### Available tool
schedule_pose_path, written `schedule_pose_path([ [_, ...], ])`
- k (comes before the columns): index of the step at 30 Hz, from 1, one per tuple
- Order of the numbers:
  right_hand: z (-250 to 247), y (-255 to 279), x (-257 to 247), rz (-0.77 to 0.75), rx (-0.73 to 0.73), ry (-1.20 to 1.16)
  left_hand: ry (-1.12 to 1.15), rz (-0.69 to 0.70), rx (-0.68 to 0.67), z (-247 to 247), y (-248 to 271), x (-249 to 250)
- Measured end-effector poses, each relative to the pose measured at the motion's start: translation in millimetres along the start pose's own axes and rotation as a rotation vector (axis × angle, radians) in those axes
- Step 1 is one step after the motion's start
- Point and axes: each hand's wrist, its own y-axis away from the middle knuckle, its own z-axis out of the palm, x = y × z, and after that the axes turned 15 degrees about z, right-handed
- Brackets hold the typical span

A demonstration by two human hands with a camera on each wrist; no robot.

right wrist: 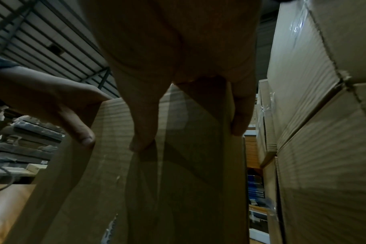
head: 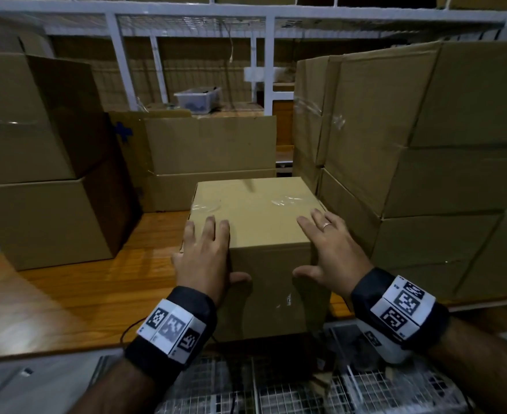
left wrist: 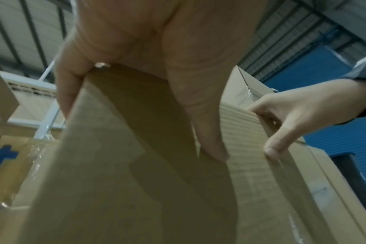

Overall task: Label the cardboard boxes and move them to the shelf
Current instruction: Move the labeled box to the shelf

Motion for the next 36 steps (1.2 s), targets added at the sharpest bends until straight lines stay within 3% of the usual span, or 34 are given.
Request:
schedule_pose_path([
  [3,1.0,2.4,-1.5,0.085,0.001,-0.046,0.013,-0.063,-0.006,0.6,-1.3,3.2],
  [8,0.5,2.4,-1.9,0.086,-0.006,-0.05,0.055,-0.11,-0.022,-1.6,-4.6,5.9],
  [22,-0.4,-2.0,7.9,-0.006,-0.015,-0.031,-0.021,-0.021,-0.007,-1.4,-2.4,-6.1],
  [27,-4.4,-5.6,7.0,-0.081,0.0,0.079,-0.06,0.074,-0.048,-6.3,-7.1,-6.4],
  [36,-2.1,-9.1,2.5,-0.134,0.021,0.083,-0.053,0.052,-0.049,-5.5,-8.2,-4.2],
])
